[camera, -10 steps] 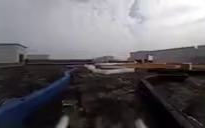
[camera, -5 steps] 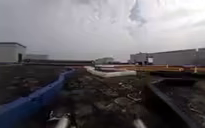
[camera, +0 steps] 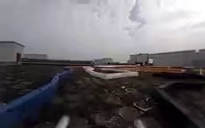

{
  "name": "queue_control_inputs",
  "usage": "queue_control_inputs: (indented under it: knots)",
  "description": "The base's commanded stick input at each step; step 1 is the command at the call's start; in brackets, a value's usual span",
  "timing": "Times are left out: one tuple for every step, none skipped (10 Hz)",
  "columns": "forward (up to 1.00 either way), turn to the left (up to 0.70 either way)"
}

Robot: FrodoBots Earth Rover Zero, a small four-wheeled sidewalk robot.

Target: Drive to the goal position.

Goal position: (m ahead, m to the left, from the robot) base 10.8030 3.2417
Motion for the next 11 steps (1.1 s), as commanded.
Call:
queue_control_inputs:
  knots:
    - [0.70,0.00]
    - [0.70,0.00]
    - [0.70,0.10]
    - [0.70,0.33]
    - [0.70,0.34]
    - [0.70,0.34]
    - [0.70,0.00]
    - [0.70,0.00]
    - [0.70,0.25]
    - [0.70,0.35]
    - [0.70,0.24]
